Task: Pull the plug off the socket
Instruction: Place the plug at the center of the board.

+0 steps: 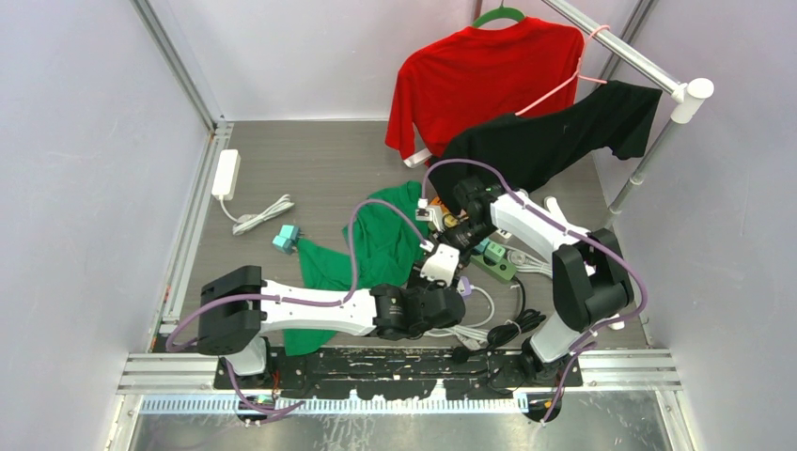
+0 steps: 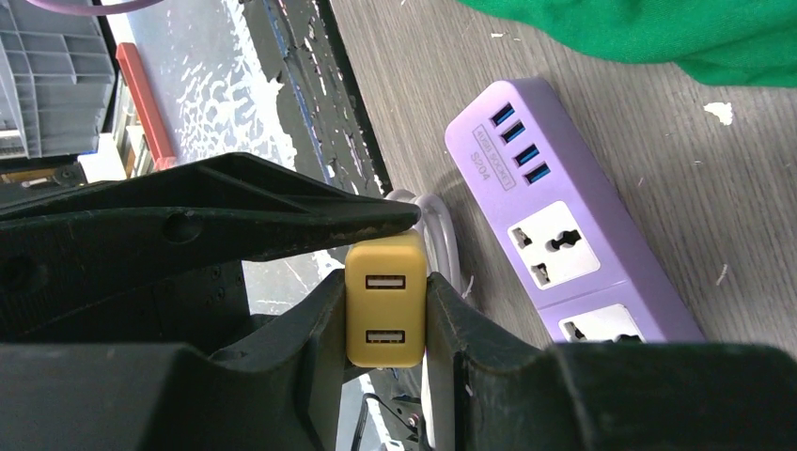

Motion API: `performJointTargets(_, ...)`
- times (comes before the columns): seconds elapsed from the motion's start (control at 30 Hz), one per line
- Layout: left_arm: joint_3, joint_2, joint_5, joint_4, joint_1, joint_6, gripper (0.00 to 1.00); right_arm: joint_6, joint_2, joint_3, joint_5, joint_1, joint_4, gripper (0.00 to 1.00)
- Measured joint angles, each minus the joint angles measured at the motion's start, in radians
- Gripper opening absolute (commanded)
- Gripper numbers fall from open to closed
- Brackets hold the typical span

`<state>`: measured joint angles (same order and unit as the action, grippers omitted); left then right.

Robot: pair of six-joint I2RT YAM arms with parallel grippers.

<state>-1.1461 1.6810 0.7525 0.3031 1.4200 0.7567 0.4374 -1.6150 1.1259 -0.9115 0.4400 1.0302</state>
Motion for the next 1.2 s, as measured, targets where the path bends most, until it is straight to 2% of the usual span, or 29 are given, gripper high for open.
performJointTargets(0.17, 0.000, 0.000, 0.009, 0.000, -0.004, 0.022, 0.42, 0.005, -0.006, 0.010, 0.000, -0.002, 0.006, 0.14)
performJointTargets(0.2, 0.000, 0.000, 0.011, 0.000, -0.006, 0.023, 0.37, 0.008, -0.009, 0.012, -0.001, -0.002, 0.008, 0.16)
performJointTargets(0.23, 0.000, 0.000, 0.011, 0.000, -0.008, 0.025, 0.28, 0.010, -0.011, 0.014, -0.002, -0.002, 0.010, 0.19)
performJointTargets(0.27, 0.000, 0.000, 0.012, -0.001, -0.009, 0.026, 0.13, 0.013, -0.013, 0.016, -0.002, -0.002, 0.011, 0.25)
performJointTargets(0.3, 0.000, 0.000, 0.012, -0.002, -0.009, 0.026, 0.06, 0.017, -0.015, 0.017, -0.004, -0.002, 0.014, 0.29)
performJointTargets(0.37, 0.003, 0.000, 0.012, -0.007, -0.009, 0.026, 0.00, 0.023, -0.016, 0.018, -0.004, -0.003, 0.018, 0.41)
performJointTargets(0.43, 0.007, 0.000, 0.014, -0.016, -0.010, 0.026, 0.00, 0.028, -0.016, 0.019, -0.003, -0.004, 0.019, 0.51)
performJointTargets(0.47, 0.011, 0.000, 0.014, -0.021, -0.011, 0.026, 0.00, 0.030, -0.016, 0.019, -0.004, -0.004, 0.021, 0.58)
performJointTargets(0.5, 0.015, 0.000, 0.015, -0.026, -0.013, 0.026, 0.00, 0.031, -0.016, 0.020, -0.005, -0.003, 0.027, 0.85)
performJointTargets(0.53, 0.022, 0.000, 0.016, -0.030, -0.016, 0.026, 0.00, 0.034, -0.016, 0.021, -0.005, -0.003, 0.033, 0.99)
performJointTargets(0.97, 0.196, -0.121, 0.005, -0.094, -0.014, -0.031, 0.00, 0.021, -0.013, 0.031, 0.022, -0.013, -0.004, 0.99)
performJointTargets(1.2, 0.234, -0.237, 0.021, -0.006, -0.118, -0.056, 0.00, 0.019, 0.033, 0.031, 0.062, -0.038, 0.008, 1.00)
